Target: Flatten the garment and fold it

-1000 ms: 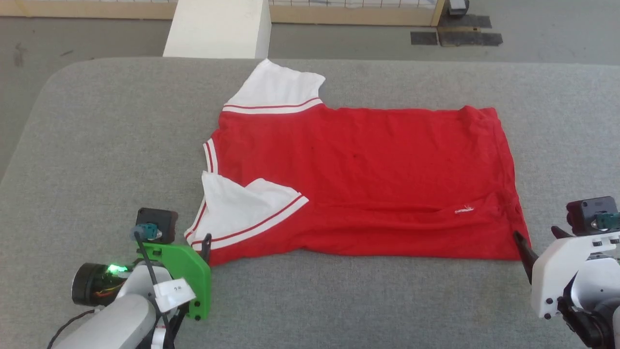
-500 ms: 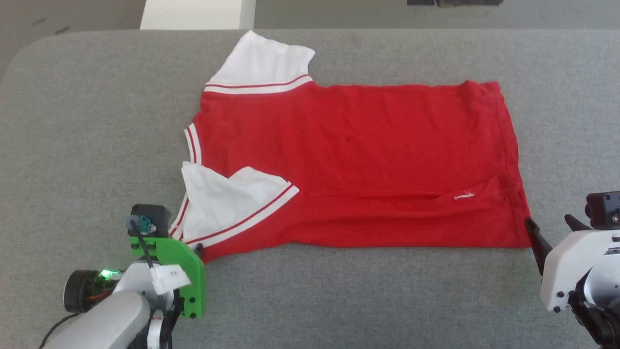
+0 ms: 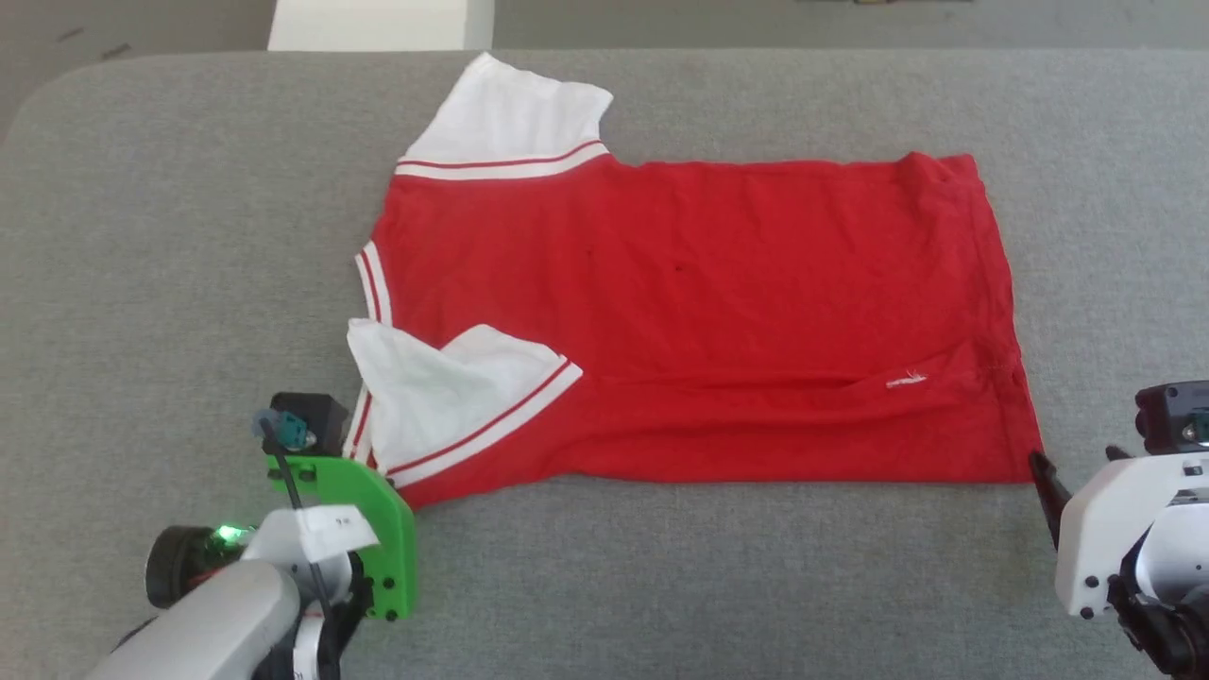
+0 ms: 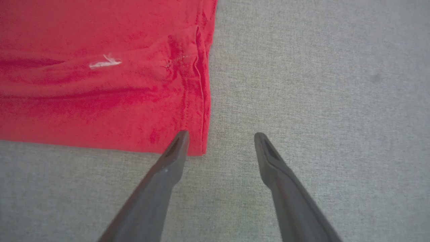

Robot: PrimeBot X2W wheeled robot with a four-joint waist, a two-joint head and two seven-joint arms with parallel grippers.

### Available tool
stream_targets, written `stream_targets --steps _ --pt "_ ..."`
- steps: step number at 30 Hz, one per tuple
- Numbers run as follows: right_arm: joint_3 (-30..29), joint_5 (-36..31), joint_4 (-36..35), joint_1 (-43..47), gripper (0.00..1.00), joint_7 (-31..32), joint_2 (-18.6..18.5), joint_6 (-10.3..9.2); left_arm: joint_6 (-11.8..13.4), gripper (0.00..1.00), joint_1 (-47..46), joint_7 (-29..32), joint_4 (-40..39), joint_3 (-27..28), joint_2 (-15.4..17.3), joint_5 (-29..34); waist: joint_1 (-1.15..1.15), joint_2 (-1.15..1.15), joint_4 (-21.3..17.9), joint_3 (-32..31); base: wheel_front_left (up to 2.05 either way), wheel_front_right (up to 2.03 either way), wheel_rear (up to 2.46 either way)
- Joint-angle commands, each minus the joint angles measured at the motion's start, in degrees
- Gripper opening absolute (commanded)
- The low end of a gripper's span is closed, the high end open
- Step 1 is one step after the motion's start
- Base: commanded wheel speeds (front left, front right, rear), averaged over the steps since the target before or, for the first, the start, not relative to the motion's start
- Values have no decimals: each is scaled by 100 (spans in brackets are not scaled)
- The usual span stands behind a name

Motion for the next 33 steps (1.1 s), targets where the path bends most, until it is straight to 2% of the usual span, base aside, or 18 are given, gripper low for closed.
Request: stream_targets --steps 1,12,19,20,21,26,33 --pt "8 -18 64 -6 100 112 11 -9 -31 0 109 -17 0 -45 4 26 0 0 117 -107 0 0 0" --pt "-202 -134 612 -417 100 736 202 -9 42 0 10 -271 -584 112 158 186 0 0 336 32 0 0 0" --pt "-64 -51 928 -492 100 1078 264 -9 52 0 -49 -222 -710 45 185 269 0 0 389 250 0 0 0" --pt "-21 -46 957 -475 56 1125 261 -9 51 0 -52 -211 -704 33 185 274 0 0 391 268 0 0 0" --pt "22 -53 969 -455 0 1160 247 -9 50 0 -58 -204 -697 22 183 281 0 0 393 286 0 0 0" --pt "78 33 949 -394 0 1140 161 -9 29 0 -76 -179 -577 -27 186 309 0 0 382 245 0 0 0" --pt "-42 393 723 -250 0 1127 -70 -9 -81 0 23 -126 -352 -143 224 278 0 0 305 -187 0 0 0"
